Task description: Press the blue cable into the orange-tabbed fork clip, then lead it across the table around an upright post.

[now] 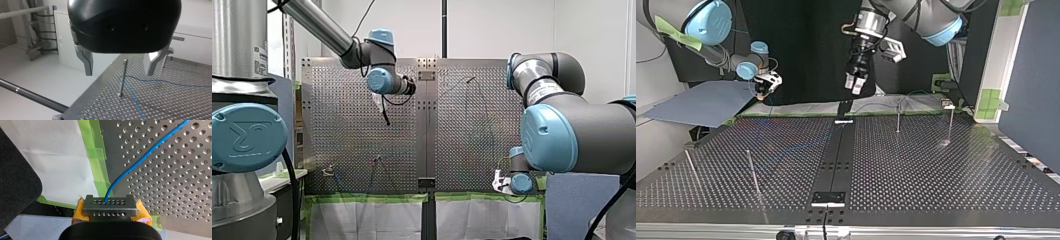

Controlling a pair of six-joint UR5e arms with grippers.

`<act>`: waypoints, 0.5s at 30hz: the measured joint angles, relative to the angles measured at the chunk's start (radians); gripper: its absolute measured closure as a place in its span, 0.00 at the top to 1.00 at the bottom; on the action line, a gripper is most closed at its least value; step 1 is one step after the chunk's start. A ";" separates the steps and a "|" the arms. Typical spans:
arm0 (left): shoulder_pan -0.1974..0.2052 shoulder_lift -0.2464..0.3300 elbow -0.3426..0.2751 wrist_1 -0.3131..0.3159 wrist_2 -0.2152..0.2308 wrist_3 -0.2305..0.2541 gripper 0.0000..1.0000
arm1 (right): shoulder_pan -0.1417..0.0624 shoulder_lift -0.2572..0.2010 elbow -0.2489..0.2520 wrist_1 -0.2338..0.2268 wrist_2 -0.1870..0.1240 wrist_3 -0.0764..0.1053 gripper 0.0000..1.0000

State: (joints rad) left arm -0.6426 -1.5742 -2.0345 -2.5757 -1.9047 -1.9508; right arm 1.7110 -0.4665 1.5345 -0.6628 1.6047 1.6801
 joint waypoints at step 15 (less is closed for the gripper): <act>-0.008 -0.045 -0.149 0.008 -0.035 0.007 1.00 | 0.002 0.000 -0.001 0.000 0.000 0.000 0.00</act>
State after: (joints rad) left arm -0.6507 -1.6191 -2.1831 -2.5682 -1.9398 -1.9441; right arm 1.7132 -0.4664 1.5337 -0.6628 1.6047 1.6801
